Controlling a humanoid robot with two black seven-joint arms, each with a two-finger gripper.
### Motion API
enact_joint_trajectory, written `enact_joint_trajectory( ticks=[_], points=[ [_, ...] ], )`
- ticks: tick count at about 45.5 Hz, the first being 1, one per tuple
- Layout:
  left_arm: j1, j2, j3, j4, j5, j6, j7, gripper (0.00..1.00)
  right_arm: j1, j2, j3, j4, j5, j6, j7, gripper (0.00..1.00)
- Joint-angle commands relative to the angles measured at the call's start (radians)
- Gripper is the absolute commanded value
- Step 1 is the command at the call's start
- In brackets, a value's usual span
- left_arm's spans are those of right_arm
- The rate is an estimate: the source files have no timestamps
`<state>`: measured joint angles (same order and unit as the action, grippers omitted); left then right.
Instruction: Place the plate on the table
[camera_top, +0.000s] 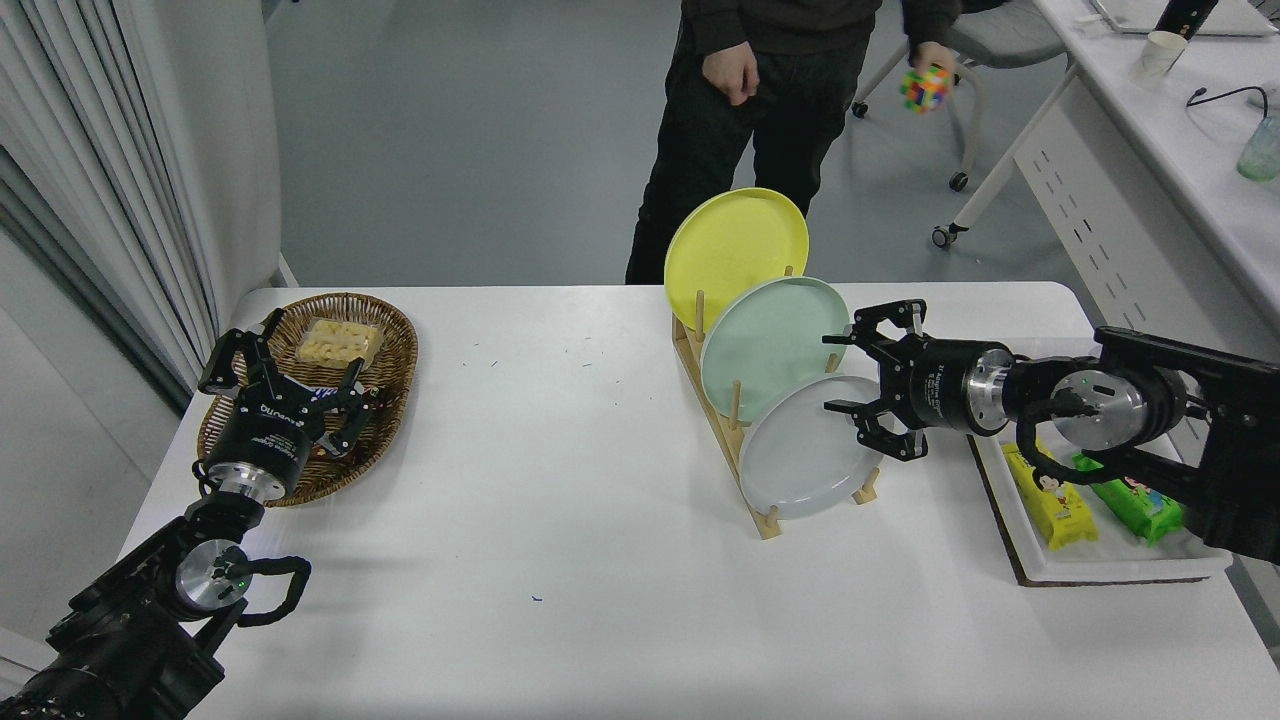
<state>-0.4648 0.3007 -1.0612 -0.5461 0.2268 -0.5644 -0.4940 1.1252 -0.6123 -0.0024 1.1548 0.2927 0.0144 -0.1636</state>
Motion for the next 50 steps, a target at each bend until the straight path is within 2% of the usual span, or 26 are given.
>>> enact_joint_trajectory(
  ticks=[1,12,22,37,50],
  points=[
    [0.000,0.000,0.000,0.000,0.000,0.000,0.000,0.98,-0.001,0.000,-0.001,-0.001,0.000,-0.008,-0.001,0.60],
    [0.000,0.000,0.000,0.000,0.000,0.000,0.000,0.98,-0.004,0.000,0.001,-0.003,-0.001,-0.013,-0.001,0.49],
    [0.000,0.000,0.000,0.000,0.000,0.000,0.000,0.98,-0.004,0.002,0.006,-0.006,0.000,-0.013,-0.001,0.48],
    [0.000,0.000,0.000,0.000,0.000,0.000,0.000,0.98,-0.005,0.013,0.007,-0.009,0.008,-0.011,-0.002,0.40],
    [0.000,0.000,0.000,0.000,0.000,0.000,0.000,0.98,0.004,0.008,0.006,-0.006,0.057,-0.010,-0.051,0.36]
  ],
)
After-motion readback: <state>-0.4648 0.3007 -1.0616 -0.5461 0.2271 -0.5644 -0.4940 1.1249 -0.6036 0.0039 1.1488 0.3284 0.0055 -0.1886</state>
